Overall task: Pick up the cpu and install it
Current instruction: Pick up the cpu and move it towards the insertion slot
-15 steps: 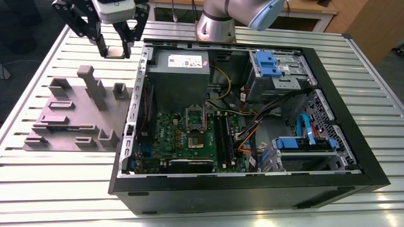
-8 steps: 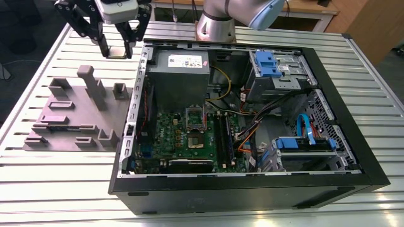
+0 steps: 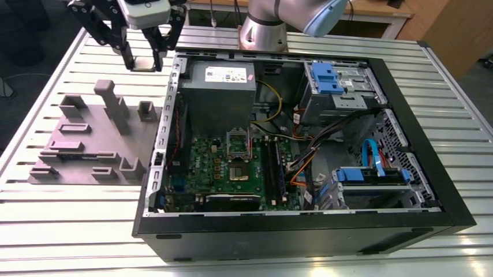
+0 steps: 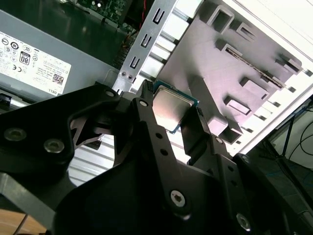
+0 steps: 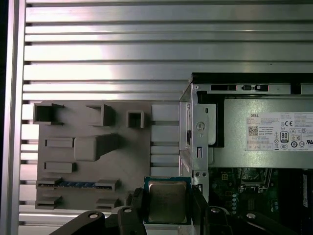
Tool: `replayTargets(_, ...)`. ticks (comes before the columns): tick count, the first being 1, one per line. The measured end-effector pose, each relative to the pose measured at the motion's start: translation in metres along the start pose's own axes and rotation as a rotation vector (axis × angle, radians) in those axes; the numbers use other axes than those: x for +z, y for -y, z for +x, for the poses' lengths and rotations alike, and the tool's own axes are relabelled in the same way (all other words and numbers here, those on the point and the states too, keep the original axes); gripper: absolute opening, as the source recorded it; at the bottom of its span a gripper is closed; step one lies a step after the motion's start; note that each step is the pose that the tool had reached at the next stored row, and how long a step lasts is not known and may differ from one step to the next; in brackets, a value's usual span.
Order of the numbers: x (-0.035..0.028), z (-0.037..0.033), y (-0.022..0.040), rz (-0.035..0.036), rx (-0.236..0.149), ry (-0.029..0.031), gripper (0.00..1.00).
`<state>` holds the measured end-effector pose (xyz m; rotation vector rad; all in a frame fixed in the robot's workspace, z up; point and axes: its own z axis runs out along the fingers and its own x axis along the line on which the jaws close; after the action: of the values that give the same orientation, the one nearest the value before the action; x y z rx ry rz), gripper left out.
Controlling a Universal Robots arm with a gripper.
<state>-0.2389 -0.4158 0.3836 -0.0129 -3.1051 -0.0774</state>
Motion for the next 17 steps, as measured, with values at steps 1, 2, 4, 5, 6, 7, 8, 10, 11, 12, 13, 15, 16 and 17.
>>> replayTargets(1,0.0,0.0,0.0,0.0,0.0,0.0,0.47)
replayTargets(2,0.0,0.0,0.0,0.0,0.0,0.0,0.47)
replayTargets(4,-0.0001,-0.0001,0.0,0.0001,0.0,-0.0001,0.47)
replayTargets(5,0.0,-0.0002,0.0,0.0,0.0,0.0,0.47)
replayTargets(6,0.0,-0.0003,0.0,0.0,0.0,0.0,0.47)
replayTargets(7,-0.0001,-0.0005,0.0,0.0001,0.0,-0.0001,0.47)
replayTargets(8,0.0,-0.0007,0.0,0.0,0.0,0.0,0.47)
replayTargets(10,-0.0001,-0.0011,0.0,0.0,0.0,0.0,0.47)
replayTargets(11,-0.0001,-0.0014,0.0,0.0001,0.0,0.0,0.47)
replayTargets(12,-0.0001,-0.0018,0.0,0.0001,0.0,0.0,0.47)
replayTargets(13,-0.0001,-0.0019,0.0,0.0,0.0,0.0,0.47)
replayTargets(15,-0.0001,-0.0023,0.0,0.0,0.0,0.0,0.47)
replayTargets(16,-0.0001,-0.0025,0.0,0.0,0.0,-0.0001,0.47)
replayTargets(17,-0.0001,-0.0028,0.0,0.0001,0.0,0.0,0.47)
